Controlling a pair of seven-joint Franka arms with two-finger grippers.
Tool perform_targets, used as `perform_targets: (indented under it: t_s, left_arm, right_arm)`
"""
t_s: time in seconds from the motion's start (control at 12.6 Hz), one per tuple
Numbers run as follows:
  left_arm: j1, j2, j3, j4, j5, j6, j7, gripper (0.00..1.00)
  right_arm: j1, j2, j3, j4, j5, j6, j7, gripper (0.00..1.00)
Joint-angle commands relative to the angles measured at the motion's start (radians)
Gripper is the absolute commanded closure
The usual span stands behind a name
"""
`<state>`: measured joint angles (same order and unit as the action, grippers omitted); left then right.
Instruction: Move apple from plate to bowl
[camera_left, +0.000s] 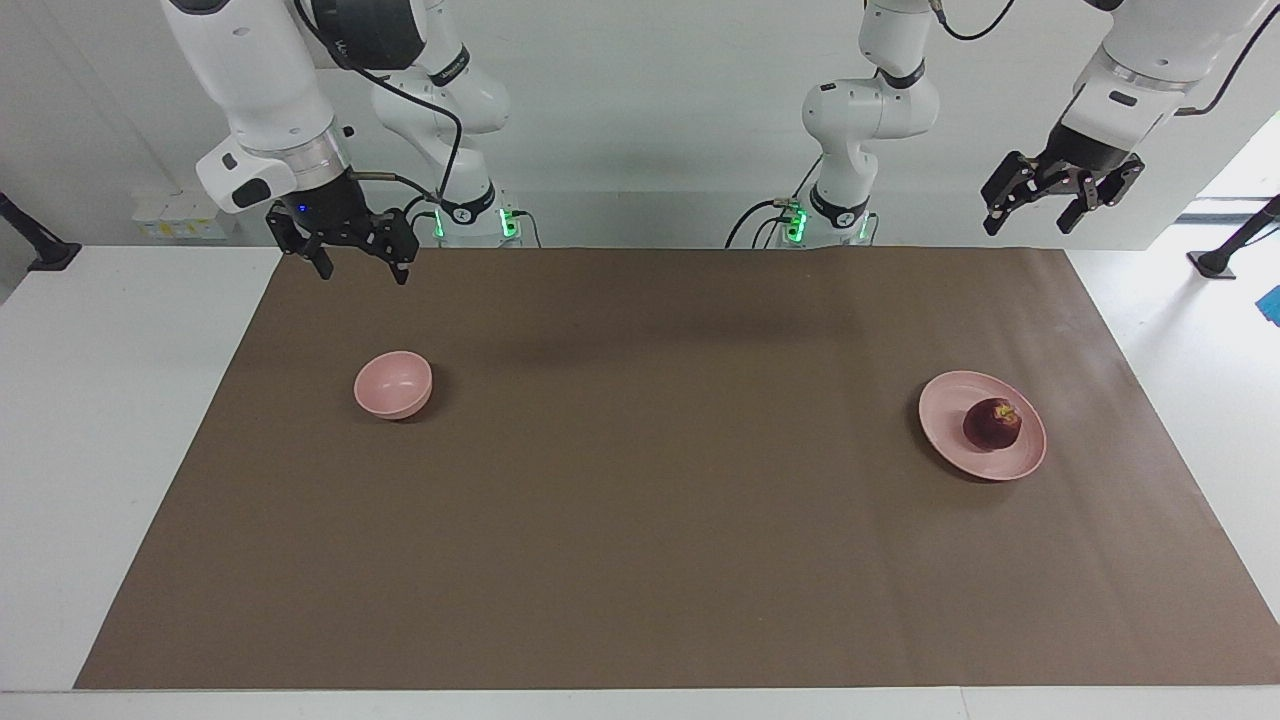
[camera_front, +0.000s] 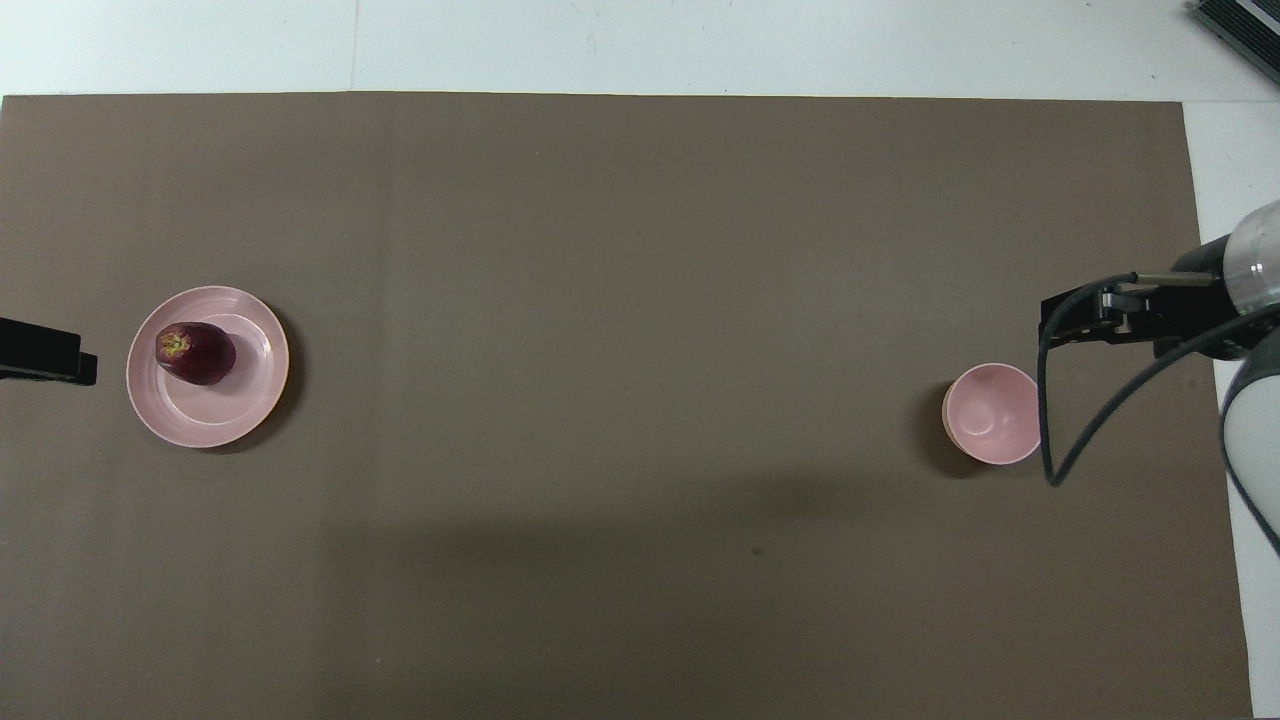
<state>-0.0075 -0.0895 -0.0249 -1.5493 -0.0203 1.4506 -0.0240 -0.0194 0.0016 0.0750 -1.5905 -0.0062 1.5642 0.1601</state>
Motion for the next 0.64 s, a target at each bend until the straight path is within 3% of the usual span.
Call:
perform_targets:
  t_s: [0.0, 0.56]
  left_arm:
    - [-0.005, -0.018, 0.005, -0.014, -0.006, -0.009, 0.012, 0.0]
    - [-0.014, -0.016, 0.0, -0.014, -0.007, 0.004, 0.003, 0.0]
  right_arm:
    - [-0.008, -0.014, -0.003, -0.009, 0.023, -0.009, -0.022, 0.0]
    - [-0.008, -0.015, -0.003, -0.011, 0.023, -0.006, -0.022, 0.0]
